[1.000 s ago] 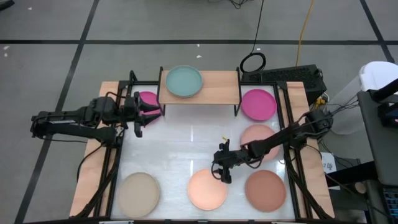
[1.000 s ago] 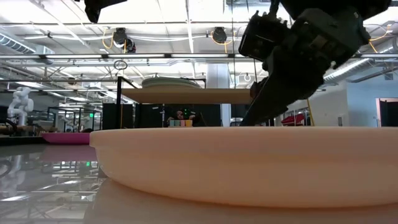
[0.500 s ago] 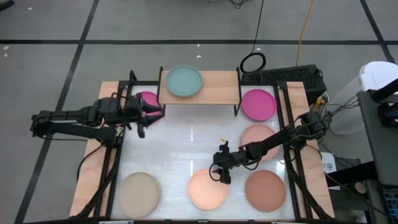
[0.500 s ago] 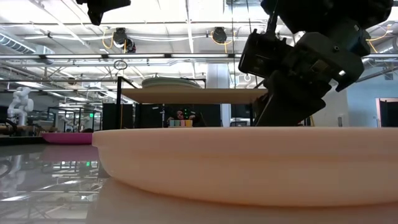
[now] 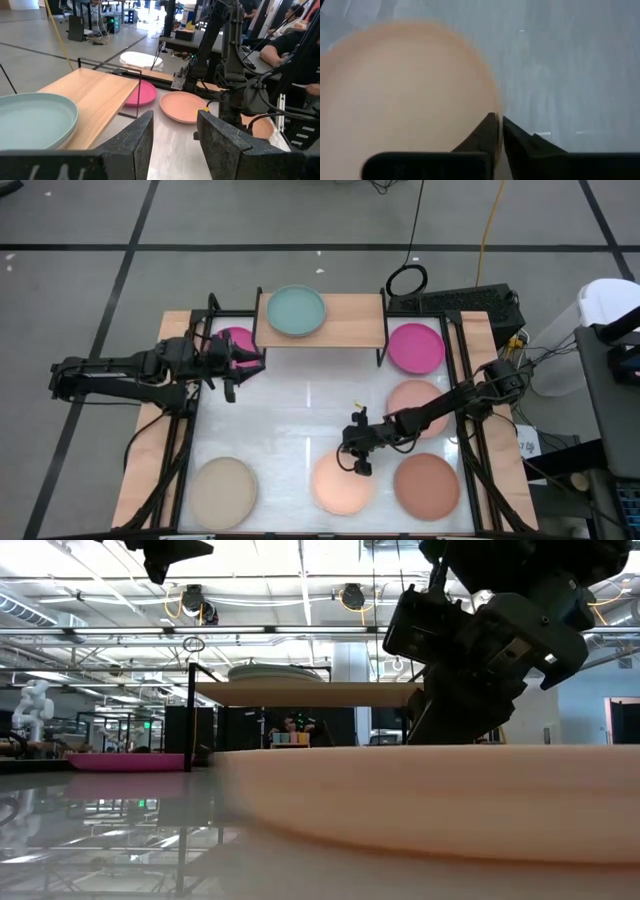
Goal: Place and stack plates onto a shelf
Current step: Stack the light orange plate on top of the light green plate on the shelf
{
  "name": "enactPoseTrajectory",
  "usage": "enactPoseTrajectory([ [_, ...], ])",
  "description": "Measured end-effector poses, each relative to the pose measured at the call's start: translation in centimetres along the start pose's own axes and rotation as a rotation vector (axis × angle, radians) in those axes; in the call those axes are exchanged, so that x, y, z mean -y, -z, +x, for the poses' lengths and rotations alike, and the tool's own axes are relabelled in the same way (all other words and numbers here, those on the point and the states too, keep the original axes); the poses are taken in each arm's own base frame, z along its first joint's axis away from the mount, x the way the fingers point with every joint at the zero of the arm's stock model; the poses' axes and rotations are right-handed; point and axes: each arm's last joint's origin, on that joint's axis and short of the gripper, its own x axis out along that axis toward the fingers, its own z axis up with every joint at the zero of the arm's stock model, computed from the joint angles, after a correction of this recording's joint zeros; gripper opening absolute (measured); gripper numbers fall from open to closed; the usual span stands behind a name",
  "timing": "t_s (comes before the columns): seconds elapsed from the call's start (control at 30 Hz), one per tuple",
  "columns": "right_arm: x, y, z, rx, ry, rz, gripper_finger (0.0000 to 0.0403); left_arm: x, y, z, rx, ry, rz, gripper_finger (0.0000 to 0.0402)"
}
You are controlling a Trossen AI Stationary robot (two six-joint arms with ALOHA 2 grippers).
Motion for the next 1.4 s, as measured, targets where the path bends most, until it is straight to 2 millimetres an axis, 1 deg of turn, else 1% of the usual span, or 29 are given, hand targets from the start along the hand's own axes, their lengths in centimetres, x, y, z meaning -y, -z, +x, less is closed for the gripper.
enactPoseTrajectory([
  [0.07, 0.0, -0.1, 0.0, 0.006, -0.001, -0.015, 0.0007, 0.0, 0.0, 0.0, 0.000, 0.000, 0.000, 0.0157],
  [0.2, 0.2, -1.2, -0.7, 0.072, -0.012, -0.020, 0.0003, 0.1, -0.4, 0.0, 0.035, 0.022, -0.016, 0.0157],
  [0.3, 0.5, -2.6, -2.0, 0.158, -0.014, -0.061, 0.0002, 0.5, -0.8, -0.2, 0.081, 0.086, -0.016, 0.0157],
  [0.4, 1.3, -5.0, -4.4, 0.329, 0.053, -0.077, 0.0002, 0.7, -1.3, -0.4, 0.124, 0.112, 0.009, 0.0157],
  [0.47, 2.4, -7.0, -6.4, 0.474, 0.114, -0.067, 0.0002, 0.8, -1.6, -0.4, 0.156, 0.117, 0.020, 0.0157],
  [0.57, 4.6, -9.6, -9.6, 0.707, 0.217, -0.001, 0.0001, 0.8, -1.8, -0.5, 0.182, 0.120, 0.025, 0.0157],
  [0.7, 8.0, -12.2, -13.7, 0.983, 0.303, 0.075, 0.0001, 0.8, -2.0, -0.5, 0.206, 0.124, 0.012, 0.0157],
  [0.8, 10.7, -14.3, -15.9, 1.033, 0.335, 0.122, 0.0001, 0.8, -2.2, -0.6, 0.222, 0.127, 0.006, 0.0157],
  [0.9, 13.1, -16.7, -17.3, 1.016, 0.385, 0.148, 0.0001, 0.9, -2.4, -0.6, 0.239, 0.128, 0.014, 0.0157],
  [1.07, 17.2, -20.2, -17.6, 0.921, 0.478, 0.193, 0.0000, 0.9, -2.6, -0.7, 0.267, 0.130, 0.021, 0.0157],
  [1.17, 19.5, -21.5, -17.4, 0.895, 0.529, 0.220, 0.0000, 0.9, -2.6, -0.7, 0.266, 0.132, 0.008, 0.0157],
  [1.27, 21.9, -21.6, -16.3, 0.871, 0.568, 0.251, 0.0000, 0.9, -2.6, -0.7, 0.264, 0.142, -0.006, 0.0157],
  [1.4, 24.9, -20.7, -14.3, 0.836, 0.598, 0.324, 0.0000, 0.9, -2.6, -0.7, 0.263, 0.142, -0.006, 0.0157],
])
